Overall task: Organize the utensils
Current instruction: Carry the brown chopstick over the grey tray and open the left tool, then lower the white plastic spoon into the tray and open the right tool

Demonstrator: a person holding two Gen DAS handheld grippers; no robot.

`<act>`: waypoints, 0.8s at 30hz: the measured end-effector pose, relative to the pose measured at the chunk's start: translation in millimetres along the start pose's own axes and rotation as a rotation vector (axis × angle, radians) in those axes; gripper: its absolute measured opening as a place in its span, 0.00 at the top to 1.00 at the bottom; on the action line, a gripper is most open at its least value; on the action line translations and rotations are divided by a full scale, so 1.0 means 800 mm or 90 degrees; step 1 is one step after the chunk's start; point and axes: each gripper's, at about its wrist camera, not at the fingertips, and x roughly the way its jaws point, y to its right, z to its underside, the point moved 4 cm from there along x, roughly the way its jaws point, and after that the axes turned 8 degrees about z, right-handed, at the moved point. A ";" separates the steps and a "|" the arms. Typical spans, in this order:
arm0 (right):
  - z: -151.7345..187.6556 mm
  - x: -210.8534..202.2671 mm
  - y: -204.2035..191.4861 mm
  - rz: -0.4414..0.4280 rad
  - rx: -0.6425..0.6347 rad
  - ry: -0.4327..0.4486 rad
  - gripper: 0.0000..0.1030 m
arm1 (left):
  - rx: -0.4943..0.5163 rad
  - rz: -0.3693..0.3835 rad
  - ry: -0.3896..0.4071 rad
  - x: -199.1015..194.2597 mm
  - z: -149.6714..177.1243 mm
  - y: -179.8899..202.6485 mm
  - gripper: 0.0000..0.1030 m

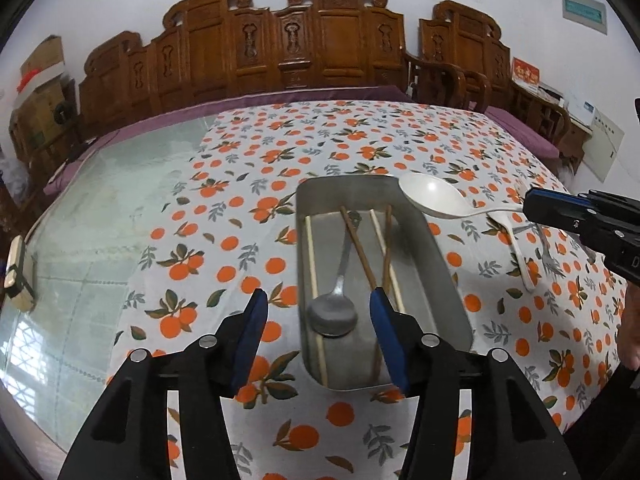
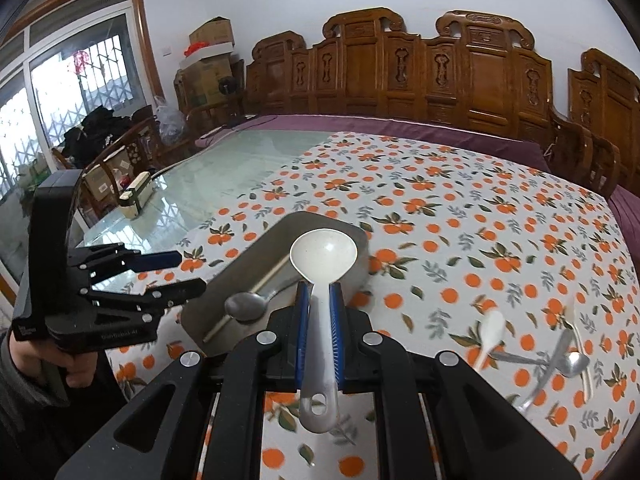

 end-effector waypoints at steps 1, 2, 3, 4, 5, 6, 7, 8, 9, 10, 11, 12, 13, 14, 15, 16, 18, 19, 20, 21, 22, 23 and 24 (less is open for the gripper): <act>-0.002 0.004 -0.004 -0.002 -0.001 -0.001 0.88 | -0.004 -0.001 -0.002 0.000 0.001 -0.003 0.51; -0.004 0.009 -0.009 -0.004 -0.002 -0.004 0.88 | -0.007 -0.001 -0.003 0.001 0.001 -0.007 0.50; -0.006 0.015 -0.013 -0.005 -0.003 -0.006 0.88 | -0.011 -0.002 -0.002 0.000 0.002 -0.011 0.49; -0.007 0.021 -0.018 -0.005 -0.006 -0.010 0.88 | -0.015 -0.004 -0.002 -0.001 0.003 -0.014 0.48; -0.009 0.027 -0.024 -0.004 -0.009 -0.012 0.88 | -0.019 -0.004 -0.001 -0.001 0.003 -0.018 0.48; -0.010 0.033 -0.028 -0.004 -0.012 -0.015 0.88 | -0.024 -0.006 -0.001 -0.002 0.003 -0.022 0.47; -0.011 0.038 -0.032 -0.004 -0.014 -0.019 0.88 | -0.029 -0.009 -0.001 -0.002 0.003 -0.027 0.46; -0.012 0.045 -0.036 -0.003 -0.016 -0.023 0.88 | -0.035 -0.012 0.000 -0.004 0.003 -0.031 0.39; -0.013 0.050 -0.040 -0.003 -0.017 -0.025 0.88 | -0.039 -0.015 0.003 -0.005 0.003 -0.035 0.34; -0.014 0.055 -0.043 -0.004 -0.019 -0.028 0.88 | -0.043 -0.019 0.005 -0.006 0.002 -0.038 0.33; -0.015 0.061 -0.048 -0.003 -0.023 -0.031 0.88 | -0.048 -0.021 0.009 -0.007 0.001 -0.042 0.32; -0.016 0.066 -0.051 -0.001 -0.027 -0.034 0.88 | -0.051 -0.022 0.011 -0.009 0.000 -0.046 0.29; -0.017 0.071 -0.054 0.003 -0.030 -0.036 0.88 | -0.056 -0.026 0.015 -0.010 -0.002 -0.049 0.27; -0.018 0.079 -0.055 0.011 -0.033 -0.041 0.88 | -0.058 -0.028 0.017 -0.011 -0.002 -0.051 0.24; -0.019 0.084 -0.057 0.020 -0.035 -0.045 0.88 | -0.062 -0.029 0.019 -0.012 -0.004 -0.055 0.23; -0.020 0.089 -0.058 0.025 -0.037 -0.047 0.88 | -0.067 -0.030 0.019 -0.013 -0.004 -0.058 0.22; -0.021 0.099 -0.059 0.041 -0.037 -0.056 0.88 | -0.076 -0.032 0.019 -0.013 -0.003 -0.064 0.18; -0.022 0.103 -0.058 0.044 -0.036 -0.058 0.88 | -0.078 -0.033 0.020 -0.014 -0.003 -0.066 0.18; -0.022 0.108 -0.059 0.048 -0.035 -0.060 0.88 | -0.079 -0.034 0.021 -0.015 -0.004 -0.068 0.18; -0.023 0.111 -0.060 0.054 -0.036 -0.062 0.88 | -0.081 -0.034 0.023 -0.017 -0.003 -0.070 0.18; -0.024 0.115 -0.061 0.058 -0.035 -0.062 0.88 | -0.082 -0.035 0.024 -0.018 -0.003 -0.071 0.18; -0.023 0.118 -0.061 0.060 -0.034 -0.063 0.88 | -0.083 -0.036 0.025 -0.018 -0.003 -0.070 0.18; -0.023 0.121 -0.062 0.062 -0.031 -0.064 0.88 | -0.085 -0.037 0.026 -0.019 -0.004 -0.071 0.18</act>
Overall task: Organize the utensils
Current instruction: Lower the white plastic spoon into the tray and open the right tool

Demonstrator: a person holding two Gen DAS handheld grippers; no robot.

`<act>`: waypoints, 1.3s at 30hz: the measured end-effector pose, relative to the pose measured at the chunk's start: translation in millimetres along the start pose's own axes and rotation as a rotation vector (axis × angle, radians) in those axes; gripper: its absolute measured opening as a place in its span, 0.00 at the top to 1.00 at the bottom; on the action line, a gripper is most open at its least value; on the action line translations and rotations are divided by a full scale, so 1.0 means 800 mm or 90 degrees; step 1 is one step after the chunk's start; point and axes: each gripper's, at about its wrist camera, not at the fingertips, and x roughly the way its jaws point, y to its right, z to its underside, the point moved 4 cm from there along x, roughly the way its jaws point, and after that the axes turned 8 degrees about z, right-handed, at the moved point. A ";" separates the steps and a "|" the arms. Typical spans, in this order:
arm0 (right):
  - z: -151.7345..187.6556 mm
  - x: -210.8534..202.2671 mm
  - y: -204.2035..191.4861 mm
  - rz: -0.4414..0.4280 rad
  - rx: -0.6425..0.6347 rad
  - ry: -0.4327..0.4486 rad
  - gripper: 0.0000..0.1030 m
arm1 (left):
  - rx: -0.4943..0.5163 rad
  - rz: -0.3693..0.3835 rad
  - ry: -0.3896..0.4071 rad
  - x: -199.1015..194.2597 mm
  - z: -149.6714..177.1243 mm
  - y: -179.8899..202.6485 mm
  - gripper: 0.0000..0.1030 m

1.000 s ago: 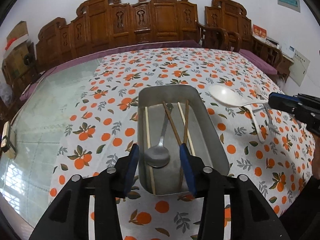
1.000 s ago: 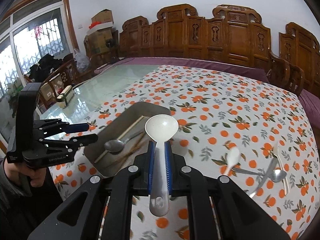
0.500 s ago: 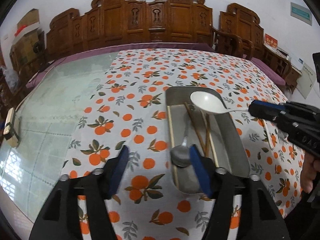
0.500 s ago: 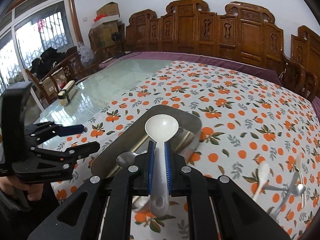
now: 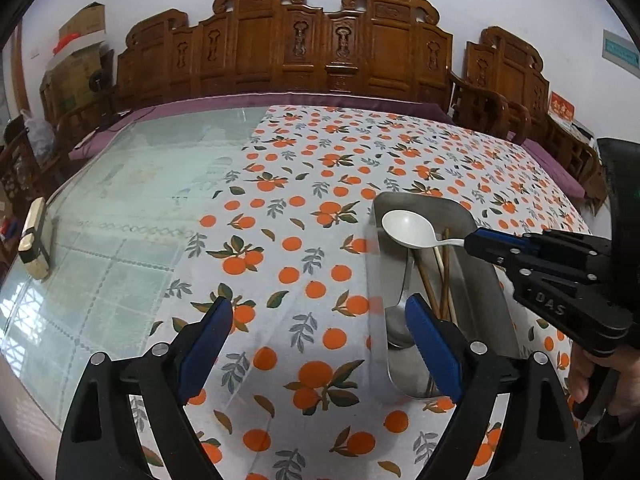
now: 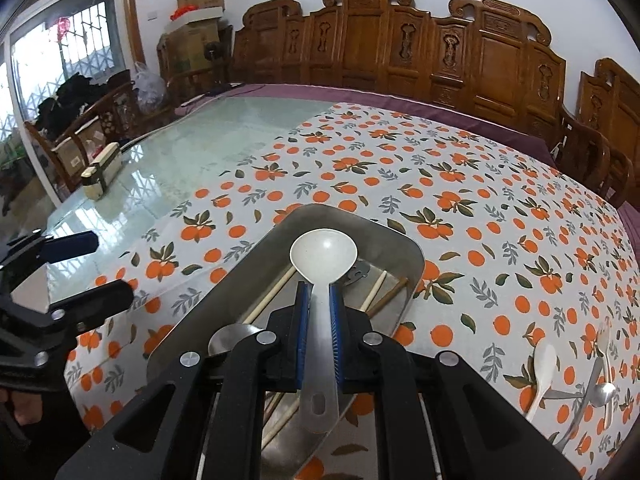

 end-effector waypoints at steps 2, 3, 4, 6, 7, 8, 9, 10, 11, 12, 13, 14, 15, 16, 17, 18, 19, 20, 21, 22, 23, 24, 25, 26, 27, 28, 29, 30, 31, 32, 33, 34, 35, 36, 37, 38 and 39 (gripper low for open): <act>0.000 0.006 -0.002 -0.001 0.004 -0.007 0.88 | -0.001 0.003 0.001 -0.001 -0.001 -0.002 0.18; 0.001 0.009 -0.003 -0.003 0.008 -0.011 0.88 | -0.001 0.003 0.003 -0.002 -0.001 -0.002 0.18; 0.001 0.011 -0.004 -0.005 0.010 -0.014 0.88 | 0.000 0.003 0.004 -0.002 -0.001 -0.002 0.18; 0.004 0.015 -0.008 -0.017 0.015 -0.024 0.88 | -0.001 0.004 0.003 -0.002 -0.001 -0.002 0.18; 0.006 0.017 -0.009 -0.023 0.017 -0.027 0.87 | -0.001 0.003 0.004 -0.003 -0.001 -0.002 0.18; 0.008 0.017 -0.010 -0.028 0.022 -0.030 0.86 | 0.000 0.002 0.005 -0.003 -0.001 -0.002 0.18; 0.010 0.017 -0.012 -0.040 0.027 -0.032 0.86 | 0.000 0.002 0.006 -0.003 -0.002 -0.003 0.18; 0.011 0.017 -0.013 -0.050 0.031 -0.032 0.86 | -0.001 0.002 0.006 -0.003 -0.001 -0.003 0.18; 0.012 0.016 -0.013 -0.066 0.039 -0.032 0.86 | -0.001 0.002 0.006 -0.003 -0.001 -0.003 0.18; 0.013 0.016 -0.014 -0.077 0.043 -0.034 0.86 | -0.001 0.002 0.006 -0.003 -0.001 -0.003 0.18; 0.014 0.016 -0.015 -0.082 0.044 -0.035 0.86 | -0.001 0.001 0.007 -0.003 -0.002 -0.003 0.18; 0.015 0.015 -0.016 -0.091 0.047 -0.036 0.86 | -0.002 0.002 0.008 -0.003 -0.002 -0.003 0.18; 0.015 0.014 -0.017 -0.107 0.052 -0.037 0.86 | -0.002 0.001 0.007 -0.002 -0.002 -0.003 0.18; 0.016 0.013 -0.016 -0.114 0.055 -0.037 0.86 | -0.002 0.001 0.007 -0.003 -0.001 -0.003 0.18; 0.016 0.010 -0.014 -0.112 0.057 -0.033 0.86 | -0.002 0.002 0.008 -0.003 -0.001 -0.003 0.18; 0.015 0.004 -0.011 -0.103 0.057 -0.020 0.86 | -0.001 0.003 0.008 -0.003 -0.001 -0.002 0.18; 0.015 -0.001 -0.007 -0.095 0.054 -0.010 0.86 | 0.001 0.002 0.007 -0.002 0.000 0.000 0.18; 0.014 -0.006 -0.003 -0.089 0.049 -0.004 0.86 | 0.002 0.003 0.005 -0.001 0.001 0.001 0.18; 0.014 -0.011 0.002 -0.080 0.046 0.002 0.86 | 0.003 0.005 0.005 -0.002 0.001 0.003 0.18; 0.013 -0.016 0.008 -0.069 0.043 0.011 0.86 | 0.006 0.008 0.006 -0.002 0.001 0.007 0.18; 0.014 -0.024 0.017 -0.059 0.041 0.020 0.86 | 0.010 0.009 0.008 -0.002 0.001 0.011 0.18; 0.014 -0.031 0.025 -0.053 0.041 0.026 0.86 | 0.015 0.012 0.009 -0.002 0.001 0.017 0.18; 0.016 -0.037 0.033 -0.045 0.041 0.031 0.86 | 0.020 0.016 0.009 -0.002 0.002 0.023 0.18; 0.018 -0.046 0.044 -0.037 0.040 0.036 0.86 | 0.023 0.019 0.010 -0.002 0.002 0.027 0.18; 0.023 -0.056 0.056 -0.026 0.038 0.041 0.86 | 0.029 0.023 0.008 -0.001 0.002 0.034 0.18; 0.028 -0.065 0.068 -0.013 0.035 0.046 0.86 | 0.035 0.027 0.008 0.000 0.003 0.041 0.18; 0.033 -0.072 0.079 -0.001 0.032 0.048 0.84 | 0.040 0.029 0.009 0.000 0.003 0.047 0.18; 0.041 -0.081 0.092 0.015 0.029 0.049 0.82 | 0.047 0.031 0.011 0.000 0.003 0.055 0.18; 0.045 -0.085 0.101 0.026 0.026 0.050 0.76 | 0.052 0.034 0.011 0.001 0.004 0.062 0.18; 0.053 -0.091 0.114 0.048 0.018 0.049 0.75 | 0.060 0.040 0.010 0.002 0.005 0.072 0.18; 0.060 -0.095 0.125 0.066 0.010 0.048 0.75 | 0.065 0.044 0.009 0.002 0.006 0.078 0.18; 0.068 -0.096 0.136 0.082 0.004 0.042 0.75 | 0.072 0.047 0.010 0.002 0.006 0.085 0.18; 0.077 -0.097 0.152 0.098 0.006 0.031 0.75 | 0.077 0.050 0.012 0.003 0.007 0.093 0.18; 0.084 -0.098 0.164 0.111 0.010 0.024 0.75 | 0.083 0.056 0.013 0.003 0.007 0.102 0.18; 0.090 -0.099 0.177 0.124 0.013 0.019 0.75 | 0.087 0.060 0.014 0.004 0.007 0.109 0.18; 0.094 -0.099 0.185 0.131 0.015 0.017 0.74 | 0.092 0.064 0.014 0.005 0.007 0.115 0.18; 0.100 -0.100 0.199 0.144 0.019 0.013 0.72 | 0.098 0.069 0.015 0.005 0.007 0.124 0.18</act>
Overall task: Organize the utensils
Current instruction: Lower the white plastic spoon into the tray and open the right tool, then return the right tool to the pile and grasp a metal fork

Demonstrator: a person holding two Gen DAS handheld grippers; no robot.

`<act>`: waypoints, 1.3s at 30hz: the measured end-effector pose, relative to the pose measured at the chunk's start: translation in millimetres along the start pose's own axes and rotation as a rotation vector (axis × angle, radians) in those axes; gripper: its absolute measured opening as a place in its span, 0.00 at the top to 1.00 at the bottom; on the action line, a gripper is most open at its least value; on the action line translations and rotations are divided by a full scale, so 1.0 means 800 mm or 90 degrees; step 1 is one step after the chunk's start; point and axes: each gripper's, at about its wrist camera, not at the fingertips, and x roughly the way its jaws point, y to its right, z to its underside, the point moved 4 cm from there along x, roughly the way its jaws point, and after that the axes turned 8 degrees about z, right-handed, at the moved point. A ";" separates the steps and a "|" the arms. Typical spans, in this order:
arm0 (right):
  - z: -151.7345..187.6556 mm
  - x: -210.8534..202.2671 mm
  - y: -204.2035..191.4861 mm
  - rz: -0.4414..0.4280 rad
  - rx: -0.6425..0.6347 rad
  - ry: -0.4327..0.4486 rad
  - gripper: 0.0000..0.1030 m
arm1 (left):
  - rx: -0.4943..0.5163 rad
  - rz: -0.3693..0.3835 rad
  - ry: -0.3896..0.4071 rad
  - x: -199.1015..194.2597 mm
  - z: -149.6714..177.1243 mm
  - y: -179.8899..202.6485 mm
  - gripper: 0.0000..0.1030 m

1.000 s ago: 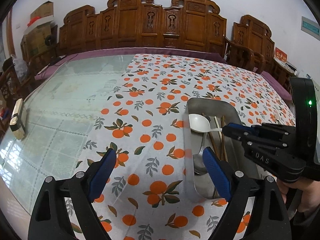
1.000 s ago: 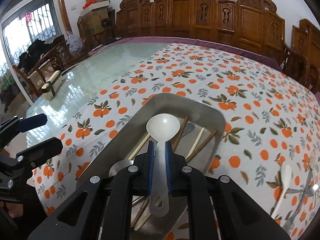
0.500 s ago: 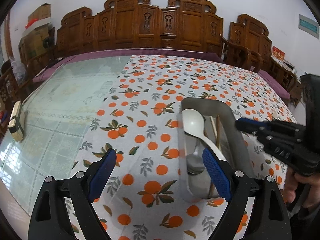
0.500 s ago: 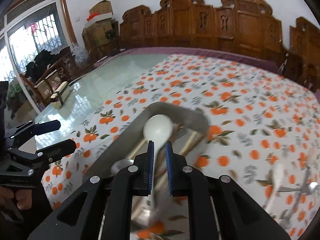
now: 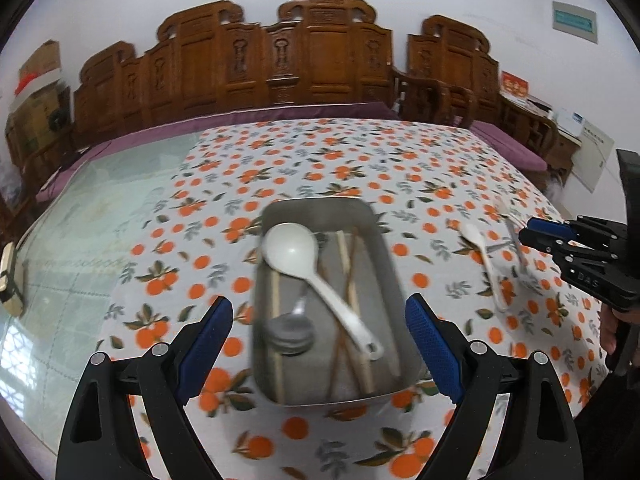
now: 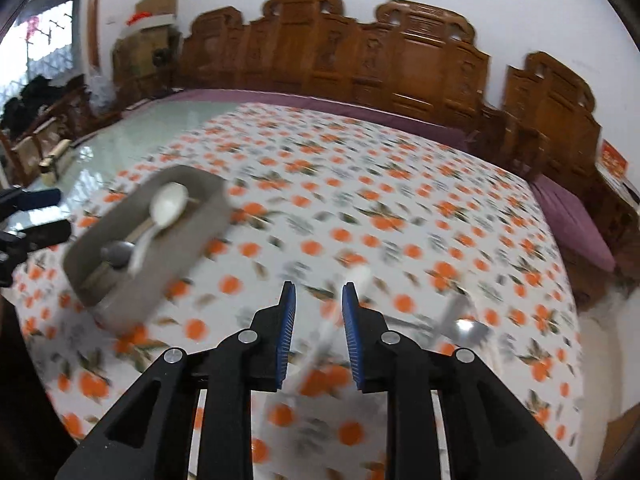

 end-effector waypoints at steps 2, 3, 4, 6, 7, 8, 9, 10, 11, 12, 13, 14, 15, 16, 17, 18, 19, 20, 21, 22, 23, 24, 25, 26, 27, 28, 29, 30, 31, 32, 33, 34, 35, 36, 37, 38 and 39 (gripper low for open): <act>0.013 0.004 0.019 0.020 0.009 -0.003 0.60 | 0.010 0.006 0.003 0.002 -0.001 0.013 0.18; 0.020 0.007 0.029 0.029 0.016 -0.006 0.59 | 0.015 0.011 0.000 0.005 -0.002 0.020 0.18; 0.024 0.010 0.035 0.032 0.023 -0.009 0.59 | 0.017 0.017 -0.004 0.008 -0.003 0.026 0.18; 0.037 0.019 0.054 0.035 0.050 -0.017 0.59 | 0.024 0.020 -0.008 0.013 -0.003 0.034 0.18; 0.044 0.024 0.062 0.032 0.062 -0.022 0.59 | 0.031 0.017 -0.011 0.017 -0.003 0.039 0.18; 0.048 0.028 0.066 0.030 0.071 -0.027 0.59 | 0.035 0.017 -0.012 0.019 -0.003 0.042 0.18; 0.052 0.034 0.070 0.026 0.080 -0.036 0.59 | 0.041 0.017 -0.013 0.020 -0.004 0.048 0.18; 0.055 0.040 0.074 0.022 0.087 -0.046 0.59 | 0.043 0.017 -0.014 0.022 -0.004 0.052 0.18; 0.059 0.049 0.079 0.023 0.089 -0.060 0.59 | 0.046 0.019 -0.014 0.023 -0.005 0.056 0.18; 0.061 0.056 0.082 0.023 0.092 -0.069 0.59 | 0.050 0.020 -0.014 0.023 -0.006 0.059 0.18; 0.062 0.062 0.084 0.023 0.094 -0.077 0.59 | 0.057 0.017 -0.015 0.025 -0.006 0.064 0.18; 0.064 0.066 0.086 0.023 0.094 -0.082 0.59 | 0.062 0.014 -0.016 0.026 -0.006 0.066 0.18; 0.065 0.070 0.088 0.024 0.097 -0.088 0.59 | 0.068 0.011 -0.017 0.027 -0.006 0.069 0.18; 0.066 0.075 0.091 0.024 0.103 -0.096 0.59 | 0.070 0.012 -0.018 0.028 -0.006 0.072 0.18; 0.068 0.081 0.093 0.027 0.111 -0.107 0.59 | 0.071 0.013 -0.020 0.029 -0.006 0.073 0.18; 0.067 0.085 0.094 0.027 0.115 -0.111 0.59 | 0.072 0.015 -0.022 0.029 -0.007 0.075 0.18; 0.066 0.087 0.094 0.025 0.116 -0.111 0.59 | 0.073 0.015 -0.023 0.029 -0.008 0.077 0.18; 0.064 0.091 0.093 0.024 0.115 -0.113 0.59 | 0.075 0.015 -0.024 0.030 -0.008 0.080 0.18; 0.064 0.094 0.092 0.024 0.116 -0.118 0.59 | 0.080 0.013 -0.026 0.031 -0.009 0.083 0.18; 0.065 0.099 0.091 0.021 0.120 -0.132 0.59 | 0.085 0.011 -0.028 0.033 -0.010 0.087 0.18; 0.064 0.102 0.091 0.023 0.118 -0.137 0.59 | 0.088 0.009 -0.030 0.033 -0.011 0.089 0.18; 0.063 0.103 0.088 0.032 0.108 -0.138 0.60 | 0.093 0.008 -0.032 0.035 -0.012 0.094 0.18; 0.063 0.103 0.086 0.039 0.097 -0.141 0.60 | 0.096 0.007 -0.032 0.036 -0.014 0.098 0.18; 0.063 0.103 0.084 0.041 0.093 -0.143 0.60 | 0.098 0.007 -0.032 0.036 -0.016 0.102 0.18; 0.064 0.102 0.085 0.039 0.094 -0.146 0.59 | 0.098 0.008 -0.030 0.037 -0.019 0.106 0.18; 0.064 0.101 0.084 0.033 0.092 -0.148 0.59 | 0.098 0.011 -0.028 0.038 -0.021 0.111 0.18; 0.065 0.100 0.085 0.028 0.088 -0.150 0.59 | 0.097 0.014 -0.027 0.039 -0.023 0.115 0.18; 0.066 0.099 0.086 0.024 0.088 -0.152 0.59 | 0.097 0.015 -0.025 0.040 -0.025 0.118 0.18; 0.068 0.098 0.087 0.021 0.089 -0.154 0.60 | 0.097 0.015 -0.025 0.041 -0.025 0.122 0.18; 0.070 0.096 0.087 0.020 0.084 -0.156 0.61 | 0.098 0.017 -0.026 0.042 -0.025 0.125 0.18; 0.071 0.094 0.087 0.020 0.076 -0.159 0.63 | 0.103 0.020 -0.030 0.044 -0.025 0.130 0.18; 0.072 0.092 0.087 0.016 0.073 -0.164 0.64 | 0.108 0.020 -0.034 0.046 -0.023 0.134 0.18; 0.074 0.091 0.088 0.012 0.072 -0.168 0.64 | 0.115 0.020 -0.038 0.048 -0.021 0.139 0.18; 0.075 0.090 0.089 0.013 0.070 -0.170 0.64 | 0.120 0.019 -0.040 0.048 -0.020 0.142 0.18; 0.077 0.087 0.089 0.015 0.068 -0.173 0.65 | 0.125 0.019 -0.042 0.049 -0.019 0.146 0.18; 0.078 0.086 0.089 0.009 0.066 -0.171 0.65 | 0.129 0.018 -0.044 0.050 -0.018 0.149 0.18; 0.077 0.084 0.088 0.001 0.065 -0.167 0.65 | 0.130 0.019 -0.044 0.050 -0.017 0.151 0.18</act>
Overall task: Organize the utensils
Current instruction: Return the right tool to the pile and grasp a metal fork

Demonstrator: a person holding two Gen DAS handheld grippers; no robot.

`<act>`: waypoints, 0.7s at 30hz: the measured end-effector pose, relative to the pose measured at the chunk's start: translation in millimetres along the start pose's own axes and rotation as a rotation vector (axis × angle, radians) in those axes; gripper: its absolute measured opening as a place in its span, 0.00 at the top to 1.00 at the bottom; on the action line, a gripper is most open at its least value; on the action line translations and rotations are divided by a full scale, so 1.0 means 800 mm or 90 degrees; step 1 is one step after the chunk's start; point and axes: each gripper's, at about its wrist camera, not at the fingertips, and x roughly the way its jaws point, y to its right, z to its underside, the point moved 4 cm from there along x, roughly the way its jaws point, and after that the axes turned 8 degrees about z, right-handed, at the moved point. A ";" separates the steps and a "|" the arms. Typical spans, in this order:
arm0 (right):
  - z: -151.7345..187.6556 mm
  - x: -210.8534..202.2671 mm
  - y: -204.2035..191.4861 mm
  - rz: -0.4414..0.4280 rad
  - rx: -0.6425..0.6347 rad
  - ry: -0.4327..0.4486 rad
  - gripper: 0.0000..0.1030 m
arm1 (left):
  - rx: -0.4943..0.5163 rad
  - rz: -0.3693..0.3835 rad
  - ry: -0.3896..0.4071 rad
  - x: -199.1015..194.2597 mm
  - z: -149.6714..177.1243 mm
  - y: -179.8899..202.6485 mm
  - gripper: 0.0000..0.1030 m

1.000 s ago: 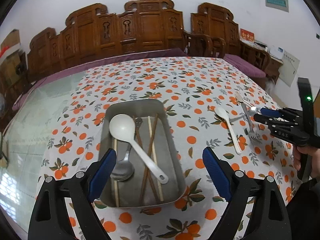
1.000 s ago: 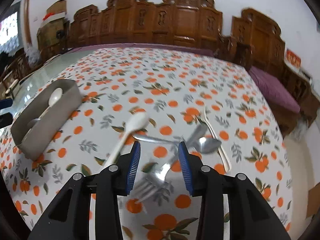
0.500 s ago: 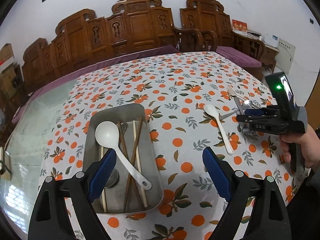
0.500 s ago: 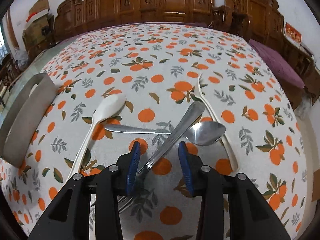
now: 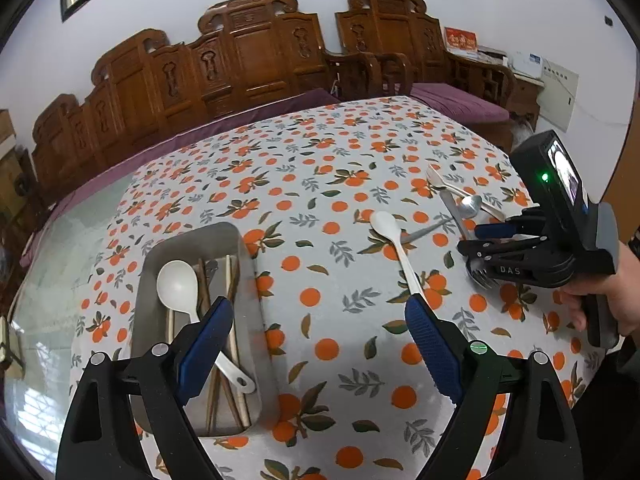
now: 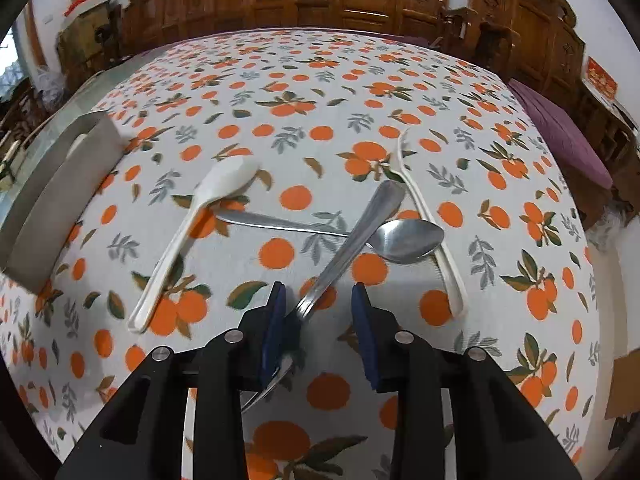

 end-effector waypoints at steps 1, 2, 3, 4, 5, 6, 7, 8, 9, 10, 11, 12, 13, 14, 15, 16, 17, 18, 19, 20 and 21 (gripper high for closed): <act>0.000 -0.003 0.001 -0.004 0.002 0.005 0.65 | 0.000 0.001 -0.001 0.000 0.001 0.002 0.18; -0.002 -0.007 0.005 -0.008 0.012 0.015 0.65 | 0.000 0.001 -0.001 0.000 0.002 0.003 0.18; -0.002 -0.011 0.008 -0.014 0.023 0.020 0.65 | -0.002 0.002 -0.002 0.001 0.003 0.004 0.18; -0.002 -0.014 0.012 -0.022 0.036 0.026 0.65 | -0.004 0.004 -0.003 0.002 0.004 0.004 0.18; -0.003 -0.019 0.016 -0.028 0.053 0.034 0.65 | -0.007 0.006 -0.005 0.002 0.004 0.005 0.18; -0.003 -0.021 0.019 -0.031 0.065 0.038 0.65 | -0.012 0.010 -0.007 0.003 0.005 0.005 0.18; -0.002 -0.023 0.020 -0.032 0.080 0.038 0.65 | -0.015 0.014 -0.008 0.004 0.006 0.006 0.18; 0.000 -0.023 0.020 -0.034 0.087 0.036 0.65 | -0.017 0.018 -0.010 0.004 0.007 0.007 0.18; 0.002 -0.022 0.018 -0.033 0.092 0.033 0.65 | -0.018 0.021 -0.011 0.005 0.008 0.009 0.18; 0.005 -0.022 0.016 -0.030 0.095 0.030 0.65 | -0.018 0.023 -0.011 0.005 0.009 0.009 0.18; 0.006 -0.022 0.014 -0.032 0.098 0.029 0.65 | -0.018 0.025 -0.012 0.005 0.010 0.010 0.18; 0.008 -0.022 0.012 -0.038 0.101 0.027 0.65 | -0.019 0.027 -0.013 0.005 0.011 0.011 0.18; 0.009 -0.024 0.008 -0.044 0.099 0.027 0.65 | -0.021 0.030 -0.014 0.004 0.012 0.011 0.18; 0.011 -0.024 0.005 -0.042 0.095 0.026 0.65 | -0.023 0.032 -0.016 0.004 0.013 0.011 0.18; 0.012 -0.024 0.002 -0.037 0.089 0.024 0.65 | -0.027 0.036 -0.017 0.003 0.015 0.012 0.18; 0.014 -0.023 -0.001 -0.029 0.081 0.020 0.65 | -0.029 0.038 -0.017 0.002 0.016 0.011 0.18; 0.018 -0.020 -0.005 -0.013 0.070 0.010 0.65 | -0.030 0.039 -0.018 0.000 0.017 0.011 0.18; 0.021 -0.017 -0.006 -0.005 0.065 0.002 0.64 | -0.031 0.039 -0.018 -0.002 0.018 0.011 0.18; 0.022 -0.017 -0.006 -0.002 0.065 0.003 0.64 | -0.032 0.039 -0.017 -0.003 0.019 0.011 0.18; 0.024 -0.017 -0.006 0.002 0.068 0.001 0.63 | -0.032 0.039 -0.016 -0.005 0.020 0.011 0.18; 0.025 -0.017 -0.005 0.005 0.071 -0.001 0.63 | -0.032 0.038 -0.016 -0.007 0.020 0.011 0.18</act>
